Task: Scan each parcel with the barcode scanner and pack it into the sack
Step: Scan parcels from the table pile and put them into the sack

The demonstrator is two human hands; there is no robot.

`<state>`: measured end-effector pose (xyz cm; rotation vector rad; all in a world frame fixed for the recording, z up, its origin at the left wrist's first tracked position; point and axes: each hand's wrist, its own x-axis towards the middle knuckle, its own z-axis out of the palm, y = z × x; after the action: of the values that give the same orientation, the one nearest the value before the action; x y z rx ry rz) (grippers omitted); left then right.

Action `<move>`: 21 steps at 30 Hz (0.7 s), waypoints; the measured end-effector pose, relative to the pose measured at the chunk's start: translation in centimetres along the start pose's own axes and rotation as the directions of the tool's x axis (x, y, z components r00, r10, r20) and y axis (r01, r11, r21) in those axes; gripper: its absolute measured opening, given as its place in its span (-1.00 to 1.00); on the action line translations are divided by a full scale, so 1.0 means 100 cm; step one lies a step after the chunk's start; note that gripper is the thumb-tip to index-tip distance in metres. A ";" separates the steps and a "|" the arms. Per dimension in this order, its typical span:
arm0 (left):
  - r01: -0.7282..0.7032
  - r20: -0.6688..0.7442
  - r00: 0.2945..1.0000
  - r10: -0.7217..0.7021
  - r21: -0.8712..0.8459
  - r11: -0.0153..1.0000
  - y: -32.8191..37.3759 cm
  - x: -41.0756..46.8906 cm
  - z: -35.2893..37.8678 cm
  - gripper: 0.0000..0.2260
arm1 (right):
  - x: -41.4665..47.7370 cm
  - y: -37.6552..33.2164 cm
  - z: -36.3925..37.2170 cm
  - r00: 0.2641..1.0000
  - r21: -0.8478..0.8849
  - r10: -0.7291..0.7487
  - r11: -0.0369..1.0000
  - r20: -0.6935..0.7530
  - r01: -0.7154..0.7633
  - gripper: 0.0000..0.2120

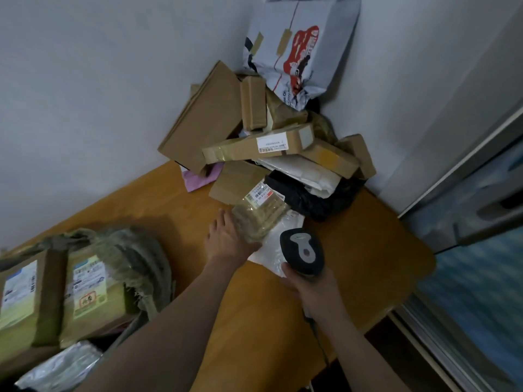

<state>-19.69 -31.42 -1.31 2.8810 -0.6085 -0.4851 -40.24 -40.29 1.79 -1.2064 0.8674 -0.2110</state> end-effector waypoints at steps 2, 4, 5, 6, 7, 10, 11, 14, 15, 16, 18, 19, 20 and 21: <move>0.000 0.007 1.000 0.000 0.022 1.000 0.000 0.012 0.008 0.14 | 0.005 0.002 -0.002 1.000 -0.025 0.002 1.000 0.013 -0.002 -0.79; -0.006 -0.002 1.000 0.006 0.041 0.999 -0.001 0.020 0.015 0.08 | 0.009 0.001 -0.004 1.000 -0.052 -0.006 0.999 0.020 0.007 -0.83; -0.005 -0.008 1.000 0.006 0.047 0.999 -0.002 0.022 0.016 0.03 | 0.011 0.001 -0.005 1.000 -0.063 -0.011 0.998 0.024 0.013 -0.84; 0.001 -0.013 1.000 0.000 0.048 0.999 -0.003 0.023 0.017 0.01 | 0.012 -0.001 -0.005 1.000 -0.069 -0.011 0.998 0.025 0.013 -0.85; 0.012 -0.014 1.000 -0.012 0.041 0.999 -0.003 0.021 0.016 0.00 | 0.013 -0.001 -0.005 1.000 -0.069 -0.003 0.998 0.031 0.005 -0.85; 0.053 0.008 0.999 -0.053 -0.062 0.997 -0.007 0.006 0.009 0.00 | 0.015 -0.002 -0.001 0.998 -0.033 0.046 0.998 0.052 -0.044 -0.81; 0.066 0.022 0.998 -0.064 -0.126 0.990 -0.011 -0.002 0.004 -0.01 | 0.016 -0.003 0.003 0.995 -0.015 0.066 0.998 0.069 -0.066 -0.78; 0.110 0.023 0.994 -0.108 -0.324 0.940 -0.026 -0.033 -0.012 0.01 | 0.017 -0.013 0.020 0.987 0.003 0.074 0.997 0.142 -0.075 -0.76; 0.119 0.017 0.993 -0.121 -0.366 0.923 -0.030 -0.044 -0.020 0.03 | 0.016 -0.017 0.027 0.983 0.001 0.061 0.998 0.171 -0.062 -0.76; 0.124 0.010 0.991 -0.130 -0.395 0.910 -0.035 -0.055 -0.026 0.03 | 0.016 -0.022 0.033 0.979 0.001 0.051 0.999 0.198 -0.053 -0.76; 0.123 -0.023 0.989 -0.148 -0.439 0.890 -0.044 -0.076 -0.040 0.04 | 0.014 -0.029 0.048 0.970 -0.004 0.046 0.999 0.240 -0.046 -0.75; 0.124 -0.043 0.986 -0.162 -0.464 0.877 -0.049 -0.084 -0.046 0.04 | 0.012 -0.032 0.055 0.964 -0.008 0.048 0.999 0.260 -0.047 -0.74; 0.123 -0.061 0.982 -0.176 -0.495 0.860 -0.053 -0.090 -0.054 0.03 | 0.009 -0.035 0.063 0.958 -0.012 0.046 0.999 0.283 -0.045 -0.73; 0.123 -0.076 0.979 -0.190 -0.522 0.844 -0.058 -0.097 -0.063 0.03 | 0.007 -0.038 0.071 0.952 -0.016 0.037 0.999 0.303 -0.033 -0.70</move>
<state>-23.75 -21.58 5.99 2.4243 -0.1773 -0.4071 -33.85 -36.97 5.44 -1.1947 0.6210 0.0093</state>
